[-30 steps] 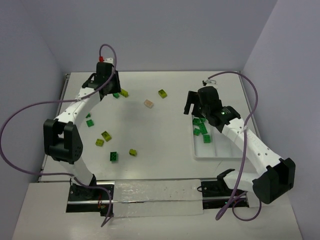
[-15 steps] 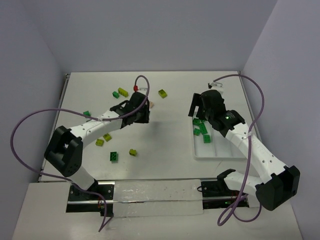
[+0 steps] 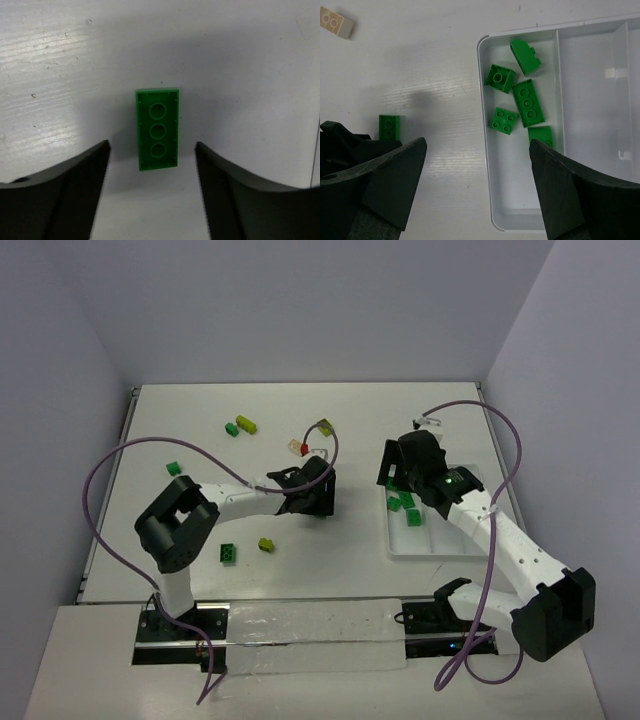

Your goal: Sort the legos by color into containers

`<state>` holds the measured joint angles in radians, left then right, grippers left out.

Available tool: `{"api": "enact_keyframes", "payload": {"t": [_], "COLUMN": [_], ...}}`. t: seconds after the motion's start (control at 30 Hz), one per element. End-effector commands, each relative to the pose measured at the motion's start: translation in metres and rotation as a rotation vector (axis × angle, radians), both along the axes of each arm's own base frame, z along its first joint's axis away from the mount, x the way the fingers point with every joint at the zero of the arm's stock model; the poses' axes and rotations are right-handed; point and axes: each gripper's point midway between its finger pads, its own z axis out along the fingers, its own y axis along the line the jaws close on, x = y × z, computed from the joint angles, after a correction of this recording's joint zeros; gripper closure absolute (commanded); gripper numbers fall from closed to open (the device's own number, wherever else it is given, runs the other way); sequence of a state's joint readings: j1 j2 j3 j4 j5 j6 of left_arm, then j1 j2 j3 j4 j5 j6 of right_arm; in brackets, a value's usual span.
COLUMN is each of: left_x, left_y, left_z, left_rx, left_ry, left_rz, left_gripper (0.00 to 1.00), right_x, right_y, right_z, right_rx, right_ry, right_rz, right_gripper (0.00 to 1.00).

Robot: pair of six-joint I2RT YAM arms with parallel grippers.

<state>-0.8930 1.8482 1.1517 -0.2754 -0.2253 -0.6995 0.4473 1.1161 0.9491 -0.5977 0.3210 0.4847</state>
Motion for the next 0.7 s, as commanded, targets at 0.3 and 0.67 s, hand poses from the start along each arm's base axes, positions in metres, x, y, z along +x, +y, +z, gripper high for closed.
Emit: {"api": "enact_keyframes", "payload": {"t": [0.3,0.67], "left_x": [0.030,0.070], "left_y": [0.022,0.191], "left_z": [0.116,0.160], "left_rx": [-0.080,-0.053], "left_ry": [-0.181,-0.244], "left_rz": [0.053,0.471], "left_gripper": [0.11,0.11], "right_x": [-0.006,-0.015], "right_y": [0.032,0.157], "right_z": [0.002,-0.064], "right_rx": [0.067,0.074], "right_ry": [-0.025,0.113], "right_rz": [0.055,0.257], "right_gripper": [0.09,0.10]}}
